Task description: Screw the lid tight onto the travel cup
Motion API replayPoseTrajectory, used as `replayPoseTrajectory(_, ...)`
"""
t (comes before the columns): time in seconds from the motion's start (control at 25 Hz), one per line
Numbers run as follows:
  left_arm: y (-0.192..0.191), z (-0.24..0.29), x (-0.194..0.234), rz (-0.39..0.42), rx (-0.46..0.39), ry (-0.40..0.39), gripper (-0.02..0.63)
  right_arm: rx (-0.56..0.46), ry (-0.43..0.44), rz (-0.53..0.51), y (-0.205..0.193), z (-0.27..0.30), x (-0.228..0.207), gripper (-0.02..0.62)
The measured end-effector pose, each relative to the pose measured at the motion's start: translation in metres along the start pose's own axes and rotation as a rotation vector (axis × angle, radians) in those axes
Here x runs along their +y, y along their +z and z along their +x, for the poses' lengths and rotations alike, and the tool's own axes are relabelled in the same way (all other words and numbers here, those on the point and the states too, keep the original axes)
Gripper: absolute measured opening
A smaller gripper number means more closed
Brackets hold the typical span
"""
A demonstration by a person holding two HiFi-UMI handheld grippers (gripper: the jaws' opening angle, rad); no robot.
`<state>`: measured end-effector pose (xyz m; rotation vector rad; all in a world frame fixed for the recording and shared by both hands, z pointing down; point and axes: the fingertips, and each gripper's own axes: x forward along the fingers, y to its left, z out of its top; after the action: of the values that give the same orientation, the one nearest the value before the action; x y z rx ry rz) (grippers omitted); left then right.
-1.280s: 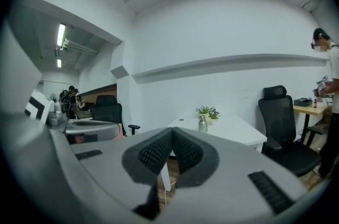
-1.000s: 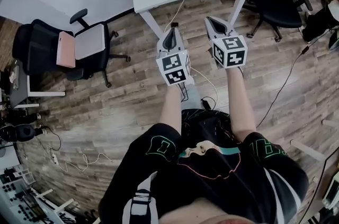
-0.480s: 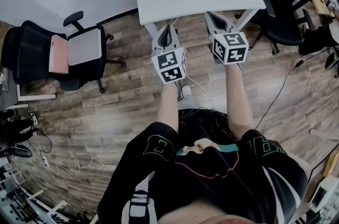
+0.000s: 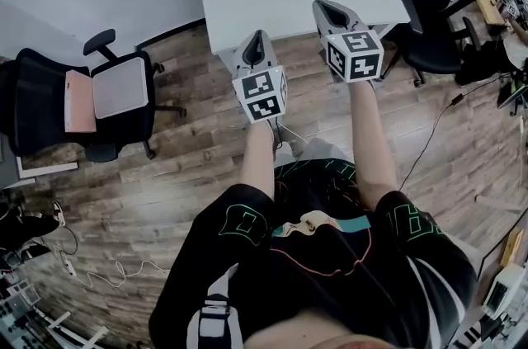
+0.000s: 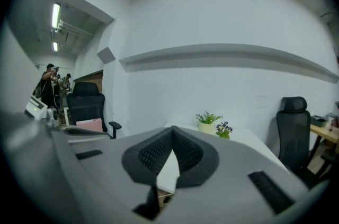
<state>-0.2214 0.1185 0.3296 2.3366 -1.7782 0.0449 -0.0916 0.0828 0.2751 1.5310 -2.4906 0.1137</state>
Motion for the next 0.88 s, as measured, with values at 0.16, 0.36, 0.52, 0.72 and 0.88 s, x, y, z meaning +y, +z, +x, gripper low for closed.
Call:
replayPoseTrajectory(0.16,0.014,0.019,-0.008,0.023,-0.018,-0.031,0.009,0.011,-0.01,-0.048,0.005,0.005,-0.019,0.006)
replayPoseTrajectory(0.36,0.017,0.043,-0.007,0.046,-0.011,-0.04,0.009,0.034,-0.048,-0.033,-0.007,0.016,-0.048,0.006)
replayPoseTrajectory(0.52,0.013,0.073,-0.005,0.065,0.004,-0.034,0.009,0.065,-0.069,-0.049,-0.025,0.036,-0.065,0.006)
replayPoseTrajectory(0.72,0.008,0.126,-0.02,0.1,0.031,-0.059,0.009,0.101,-0.066,-0.089,-0.041,0.071,-0.096,0.03)
replayPoseTrajectory(0.88,-0.001,0.169,-0.024,0.1,0.076,-0.052,0.009,0.124,-0.02,-0.117,-0.046,0.106,-0.116,0.068)
